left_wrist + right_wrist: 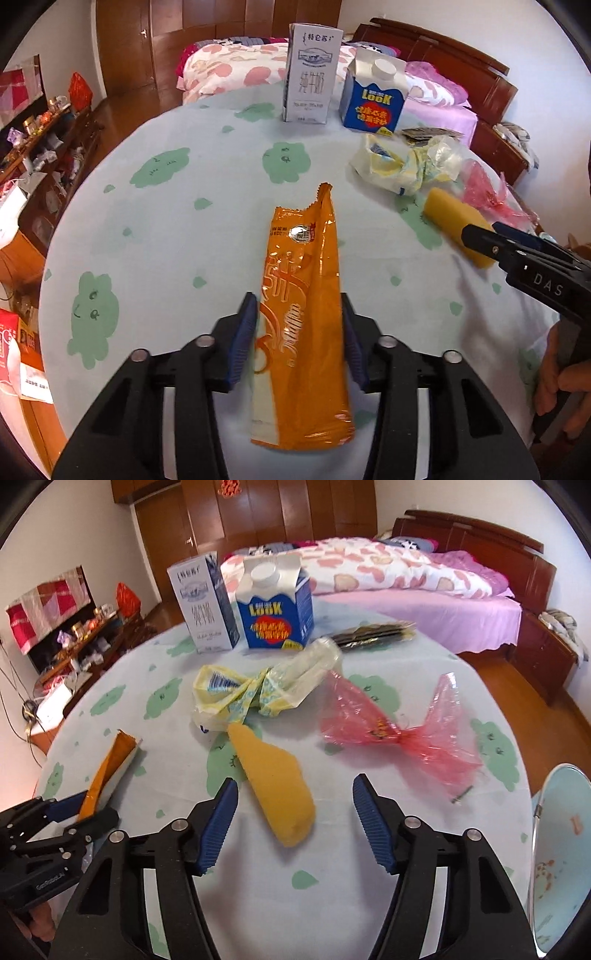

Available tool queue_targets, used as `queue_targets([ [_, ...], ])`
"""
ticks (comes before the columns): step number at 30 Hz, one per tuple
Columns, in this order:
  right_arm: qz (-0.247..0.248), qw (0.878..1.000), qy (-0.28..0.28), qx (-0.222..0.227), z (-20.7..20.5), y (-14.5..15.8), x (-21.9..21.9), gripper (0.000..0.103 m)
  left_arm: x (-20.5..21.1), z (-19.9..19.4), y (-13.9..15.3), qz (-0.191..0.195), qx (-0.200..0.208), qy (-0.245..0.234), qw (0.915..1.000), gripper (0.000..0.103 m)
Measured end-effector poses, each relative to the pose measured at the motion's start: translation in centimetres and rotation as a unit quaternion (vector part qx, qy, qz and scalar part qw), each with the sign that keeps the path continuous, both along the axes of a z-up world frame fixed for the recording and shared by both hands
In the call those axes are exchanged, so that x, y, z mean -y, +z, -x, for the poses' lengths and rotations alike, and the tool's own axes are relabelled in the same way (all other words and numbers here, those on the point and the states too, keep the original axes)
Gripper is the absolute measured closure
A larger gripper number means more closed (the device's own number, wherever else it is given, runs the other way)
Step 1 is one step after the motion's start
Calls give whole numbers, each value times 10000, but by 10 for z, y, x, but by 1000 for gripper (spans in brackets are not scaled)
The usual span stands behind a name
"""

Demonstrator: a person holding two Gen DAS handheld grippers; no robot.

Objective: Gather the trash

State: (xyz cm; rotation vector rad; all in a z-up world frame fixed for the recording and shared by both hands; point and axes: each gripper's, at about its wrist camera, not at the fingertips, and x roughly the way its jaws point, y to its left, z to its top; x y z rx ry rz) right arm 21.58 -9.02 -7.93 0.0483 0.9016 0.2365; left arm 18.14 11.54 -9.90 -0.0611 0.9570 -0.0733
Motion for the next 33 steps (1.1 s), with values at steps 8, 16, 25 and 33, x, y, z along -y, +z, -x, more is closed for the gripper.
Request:
queue_targets([
  [8, -378, 9993, 17, -75, 8, -6, 6, 75, -4, 6, 0, 58, 136, 67, 9999, 77],
  [16, -590, 9970, -381, 322, 49, 4, 19, 75, 15, 22, 10, -25, 324, 10, 9995, 78],
  [25, -544, 9944, -710, 569, 86, 12, 36, 75, 33, 49, 32, -363, 692, -27, 9969, 78],
  [33, -445, 9921, -858, 800, 116, 25, 48, 75, 46, 70, 45, -465, 854, -97, 9952, 78],
])
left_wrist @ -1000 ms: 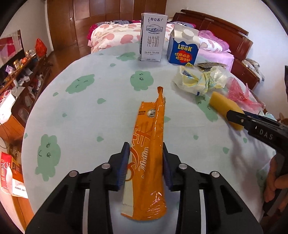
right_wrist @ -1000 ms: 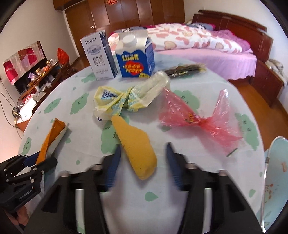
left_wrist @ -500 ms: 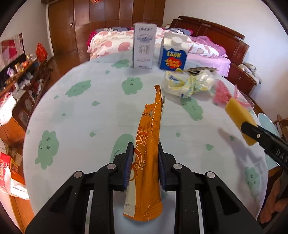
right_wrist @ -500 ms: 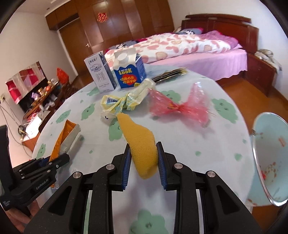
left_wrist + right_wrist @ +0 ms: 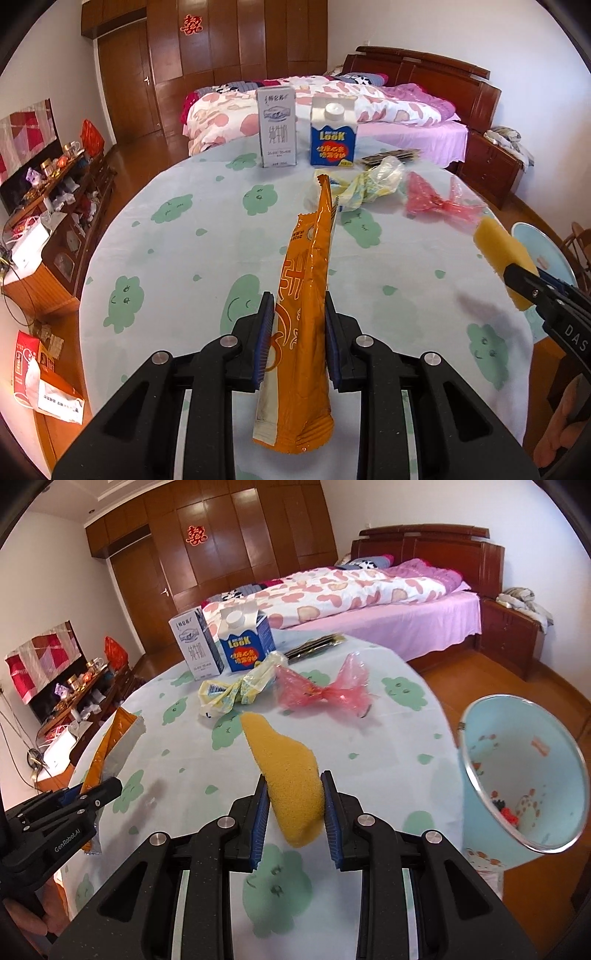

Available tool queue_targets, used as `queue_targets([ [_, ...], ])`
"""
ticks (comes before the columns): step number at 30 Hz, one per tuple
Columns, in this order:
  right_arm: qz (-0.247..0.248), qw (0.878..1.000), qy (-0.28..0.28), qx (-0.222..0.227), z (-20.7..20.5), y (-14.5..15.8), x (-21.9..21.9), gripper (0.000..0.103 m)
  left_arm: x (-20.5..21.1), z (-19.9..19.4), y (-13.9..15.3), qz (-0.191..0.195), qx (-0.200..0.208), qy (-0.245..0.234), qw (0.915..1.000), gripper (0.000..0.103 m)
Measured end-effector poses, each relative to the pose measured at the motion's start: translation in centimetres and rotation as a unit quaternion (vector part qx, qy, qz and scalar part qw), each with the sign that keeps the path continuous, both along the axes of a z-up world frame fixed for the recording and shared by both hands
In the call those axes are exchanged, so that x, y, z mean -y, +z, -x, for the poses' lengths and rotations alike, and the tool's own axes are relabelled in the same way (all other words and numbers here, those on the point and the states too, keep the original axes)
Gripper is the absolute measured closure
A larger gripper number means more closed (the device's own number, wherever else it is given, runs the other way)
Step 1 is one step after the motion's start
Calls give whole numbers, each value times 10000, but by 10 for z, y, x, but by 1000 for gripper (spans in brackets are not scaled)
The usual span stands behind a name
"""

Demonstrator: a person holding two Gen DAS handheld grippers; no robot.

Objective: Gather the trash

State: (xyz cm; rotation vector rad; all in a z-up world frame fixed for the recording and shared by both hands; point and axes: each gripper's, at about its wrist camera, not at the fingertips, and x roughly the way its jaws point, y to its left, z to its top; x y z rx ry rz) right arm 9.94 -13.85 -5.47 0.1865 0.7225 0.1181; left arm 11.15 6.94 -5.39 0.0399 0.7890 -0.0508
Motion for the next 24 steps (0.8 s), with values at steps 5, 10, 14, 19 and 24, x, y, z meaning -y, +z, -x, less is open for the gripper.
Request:
queue_targets([
  [5, 38, 9999, -69, 153, 15, 9, 9, 75, 12, 13, 12, -70, 170, -132, 9997, 78],
  [10, 36, 9995, -102, 282, 25, 19, 16, 75, 22, 24, 24, -138, 332, -221, 9991, 78],
  [14, 74, 9991, -128, 388, 34, 27, 22, 75, 31, 33, 32, -199, 444, -304, 9984, 78],
  [19, 55, 9987, -197, 456, 42, 33, 31, 75, 42, 39, 39, -248, 536, -391, 9975, 78],
  [24, 124, 9979, -286, 572, 51, 41, 43, 75, 55, 47, 49, -303, 674, -518, 9959, 78],
])
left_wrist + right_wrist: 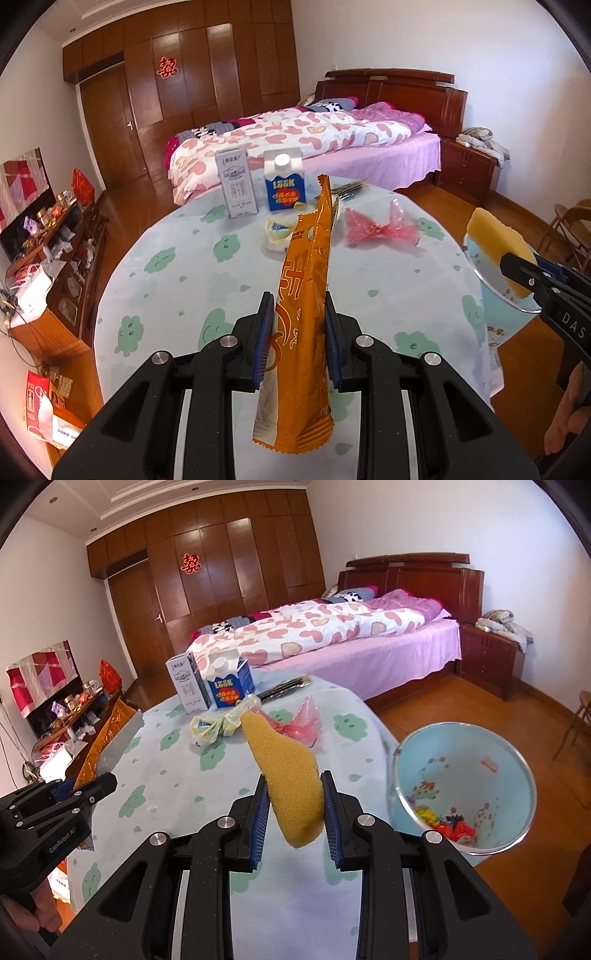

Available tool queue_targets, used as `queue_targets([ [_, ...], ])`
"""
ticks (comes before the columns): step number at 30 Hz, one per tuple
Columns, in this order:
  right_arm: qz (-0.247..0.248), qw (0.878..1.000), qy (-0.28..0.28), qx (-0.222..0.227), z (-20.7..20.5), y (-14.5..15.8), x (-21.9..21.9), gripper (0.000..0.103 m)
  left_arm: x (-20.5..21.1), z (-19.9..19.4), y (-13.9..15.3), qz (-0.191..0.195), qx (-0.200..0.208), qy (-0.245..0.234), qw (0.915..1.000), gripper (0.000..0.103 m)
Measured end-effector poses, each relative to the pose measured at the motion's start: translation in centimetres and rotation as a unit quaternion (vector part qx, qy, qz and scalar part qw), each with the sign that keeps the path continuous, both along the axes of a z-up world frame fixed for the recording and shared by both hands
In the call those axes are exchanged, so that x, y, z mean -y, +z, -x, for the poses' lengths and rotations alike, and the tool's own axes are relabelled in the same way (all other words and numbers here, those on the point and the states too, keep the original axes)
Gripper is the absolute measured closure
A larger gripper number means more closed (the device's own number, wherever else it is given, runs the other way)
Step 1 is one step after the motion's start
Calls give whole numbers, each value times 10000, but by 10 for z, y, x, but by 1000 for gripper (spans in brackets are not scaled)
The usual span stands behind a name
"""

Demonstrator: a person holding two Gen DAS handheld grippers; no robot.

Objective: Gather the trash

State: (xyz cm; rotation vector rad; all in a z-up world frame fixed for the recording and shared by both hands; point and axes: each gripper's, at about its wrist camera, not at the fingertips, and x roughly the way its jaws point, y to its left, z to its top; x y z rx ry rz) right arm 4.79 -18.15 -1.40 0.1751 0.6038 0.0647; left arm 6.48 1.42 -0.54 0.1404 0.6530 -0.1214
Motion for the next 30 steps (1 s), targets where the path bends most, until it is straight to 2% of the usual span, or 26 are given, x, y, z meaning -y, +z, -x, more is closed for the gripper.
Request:
queue_targets([
  [12, 56, 9989, -396, 260, 17, 11, 37, 75, 42, 0, 20, 76, 141, -440, 9989, 78],
  [30, -49, 9896, -1367, 452, 27, 18, 108, 75, 120, -12, 33, 210, 202, -1096, 9935, 78],
])
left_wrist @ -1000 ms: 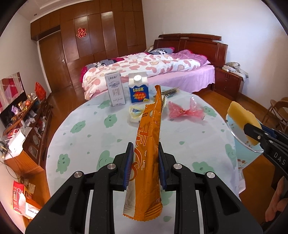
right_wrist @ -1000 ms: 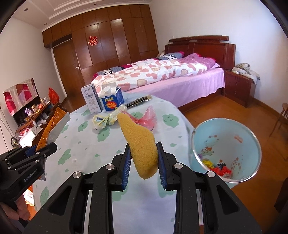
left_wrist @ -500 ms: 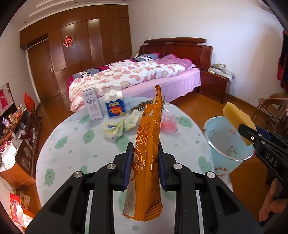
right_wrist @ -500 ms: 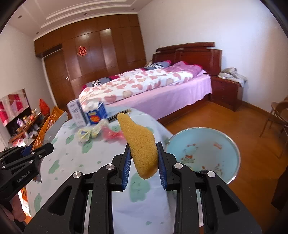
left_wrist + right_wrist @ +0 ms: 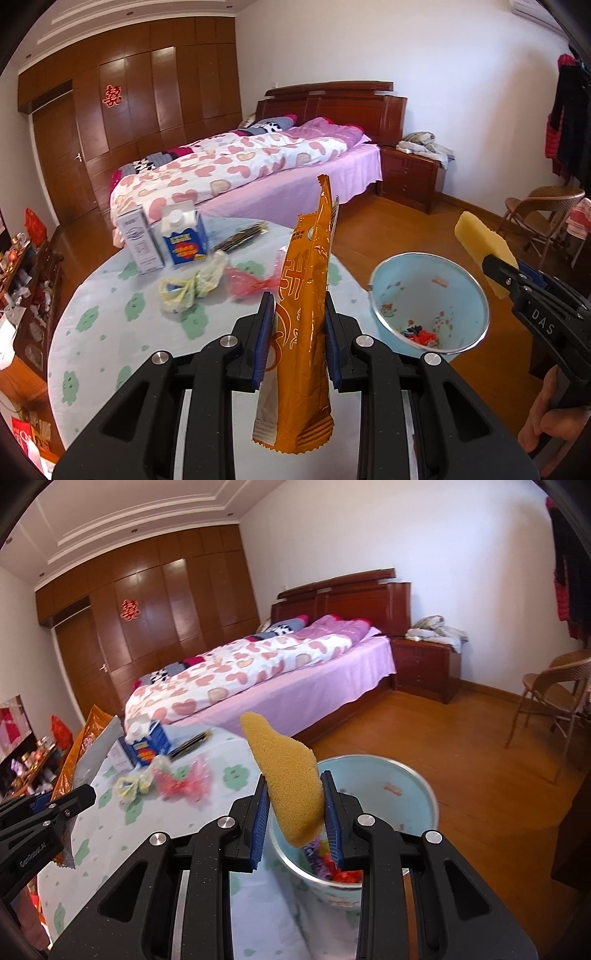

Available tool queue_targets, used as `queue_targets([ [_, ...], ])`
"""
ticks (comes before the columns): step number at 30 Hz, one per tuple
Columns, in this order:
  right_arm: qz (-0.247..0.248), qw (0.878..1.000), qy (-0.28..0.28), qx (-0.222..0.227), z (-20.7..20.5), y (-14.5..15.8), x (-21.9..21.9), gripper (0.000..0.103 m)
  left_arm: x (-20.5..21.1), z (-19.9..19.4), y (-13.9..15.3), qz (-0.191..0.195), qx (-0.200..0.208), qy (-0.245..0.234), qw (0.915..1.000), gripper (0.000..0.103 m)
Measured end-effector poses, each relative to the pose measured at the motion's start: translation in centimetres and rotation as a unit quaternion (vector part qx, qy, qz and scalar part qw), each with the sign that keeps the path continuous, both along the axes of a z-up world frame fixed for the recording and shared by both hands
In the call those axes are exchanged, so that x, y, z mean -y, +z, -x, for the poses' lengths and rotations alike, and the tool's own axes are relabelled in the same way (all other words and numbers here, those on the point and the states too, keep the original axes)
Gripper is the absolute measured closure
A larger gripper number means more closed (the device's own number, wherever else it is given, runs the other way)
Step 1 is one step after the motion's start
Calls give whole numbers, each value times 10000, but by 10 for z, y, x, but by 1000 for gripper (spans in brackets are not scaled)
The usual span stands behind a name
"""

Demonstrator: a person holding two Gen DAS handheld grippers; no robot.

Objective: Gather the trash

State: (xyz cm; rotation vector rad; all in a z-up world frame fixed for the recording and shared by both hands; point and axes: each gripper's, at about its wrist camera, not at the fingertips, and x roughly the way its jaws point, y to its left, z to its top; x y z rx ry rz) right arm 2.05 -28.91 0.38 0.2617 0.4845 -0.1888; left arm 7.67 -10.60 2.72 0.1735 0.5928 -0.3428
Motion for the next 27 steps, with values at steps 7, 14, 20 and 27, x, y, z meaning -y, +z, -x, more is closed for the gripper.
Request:
queue_targets([
  [7, -47, 9993, -370, 29, 7, -1, 27, 75, 22, -4, -3, 0, -72, -188, 9998, 78],
  [14, -53, 9980, -627, -55, 7, -6, 48, 75, 48, -12, -10, -25, -204, -373, 9991, 78],
  [20, -70, 9968, -790, -123, 7, -12, 65, 75, 74, -16, -21, -89, -337, -530, 9980, 78],
  [27, -183, 9942, -1020, -280, 6, -23, 81, 75, 102, -19, -35, -161, -433, -710, 9964, 78],
])
